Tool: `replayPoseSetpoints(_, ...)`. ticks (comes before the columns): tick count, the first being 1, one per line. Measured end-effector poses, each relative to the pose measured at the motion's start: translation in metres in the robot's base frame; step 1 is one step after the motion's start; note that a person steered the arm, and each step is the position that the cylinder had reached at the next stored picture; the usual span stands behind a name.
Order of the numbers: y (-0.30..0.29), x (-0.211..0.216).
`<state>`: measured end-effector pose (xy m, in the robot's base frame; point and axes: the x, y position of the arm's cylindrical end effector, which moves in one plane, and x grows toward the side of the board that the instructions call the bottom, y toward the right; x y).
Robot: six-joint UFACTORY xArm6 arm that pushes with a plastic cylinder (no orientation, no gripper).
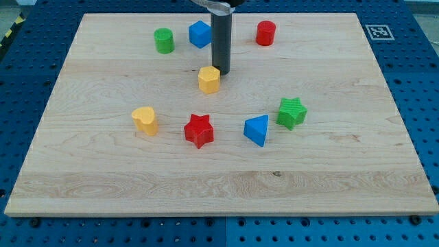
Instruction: Drag the green circle to the top left of the yellow hexagon
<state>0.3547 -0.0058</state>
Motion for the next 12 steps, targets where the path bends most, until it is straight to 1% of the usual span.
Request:
replayPoseSetpoints(1,-0.031,-0.029)
replayPoseSetpoints(2,-0.052,-0.037)
replayPoseSetpoints(3,-0.061,-0.037)
replayPoseSetpoints(4,-0.084,-0.036)
replayPoseSetpoints(5,-0.128,-0.040)
replayPoseSetpoints(6,-0.172,-0.066)
replayPoseSetpoints(7,-0.175,-0.118)
replayPoseSetpoints(8,-0.165,-0.138)
replayPoseSetpoints(10,-0.145,-0.129)
replayPoseSetpoints(12,-0.141,-0.084)
